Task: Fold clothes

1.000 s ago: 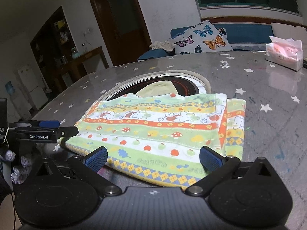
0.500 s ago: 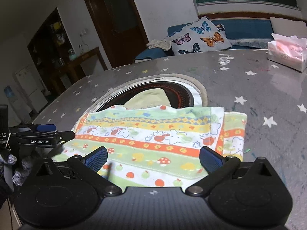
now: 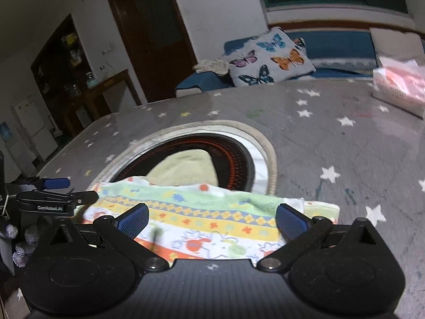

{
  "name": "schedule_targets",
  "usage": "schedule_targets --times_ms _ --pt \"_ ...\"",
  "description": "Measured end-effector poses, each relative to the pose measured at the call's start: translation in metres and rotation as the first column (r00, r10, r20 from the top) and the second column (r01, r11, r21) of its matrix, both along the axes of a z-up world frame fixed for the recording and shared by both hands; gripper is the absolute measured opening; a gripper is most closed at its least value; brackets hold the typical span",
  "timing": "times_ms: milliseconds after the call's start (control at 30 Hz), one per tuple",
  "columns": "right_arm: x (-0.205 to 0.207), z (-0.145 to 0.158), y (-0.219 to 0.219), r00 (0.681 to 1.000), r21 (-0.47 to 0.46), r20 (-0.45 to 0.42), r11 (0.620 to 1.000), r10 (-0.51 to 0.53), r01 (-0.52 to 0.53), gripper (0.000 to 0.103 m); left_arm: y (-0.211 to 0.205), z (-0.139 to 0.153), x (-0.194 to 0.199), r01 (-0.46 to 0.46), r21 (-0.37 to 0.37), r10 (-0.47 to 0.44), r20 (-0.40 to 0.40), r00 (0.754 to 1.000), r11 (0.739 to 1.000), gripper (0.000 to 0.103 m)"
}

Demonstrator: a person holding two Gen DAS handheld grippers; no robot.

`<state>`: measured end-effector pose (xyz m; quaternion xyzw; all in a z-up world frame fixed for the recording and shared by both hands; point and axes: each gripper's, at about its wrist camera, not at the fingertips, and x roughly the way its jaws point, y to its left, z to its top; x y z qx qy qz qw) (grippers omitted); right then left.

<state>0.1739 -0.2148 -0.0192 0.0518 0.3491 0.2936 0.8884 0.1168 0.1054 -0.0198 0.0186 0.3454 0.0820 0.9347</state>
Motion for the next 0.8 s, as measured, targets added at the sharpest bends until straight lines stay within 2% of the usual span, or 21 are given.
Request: schedule_targets --times_ms 167,400,600,800 --pt "0.001 0.000 -0.007 1.000 0.021 -0.005 1.000 -0.012 0.012 0.103 0.002 0.001 0.002 -0.001 -0.003 0.001 0.005 1.000 1.000 0.103" --pt "0.002 -0.004 -0.004 1.000 -0.001 0.000 1.000 0.003 -0.003 0.103 0.009 0.002 0.008 -0.032 -0.018 0.033 0.002 0.999 0.999 0.103" --pt "0.002 -0.003 -0.005 1.000 0.004 0.001 1.000 -0.002 0.002 0.103 -0.012 0.012 0.017 0.049 -0.044 -0.049 0.012 0.999 0.998 0.103" --pt "0.002 -0.004 -0.006 1.000 0.009 0.003 1.000 0.001 -0.001 0.103 -0.043 0.013 0.033 0.142 -0.021 -0.142 0.006 0.990 0.990 0.103"
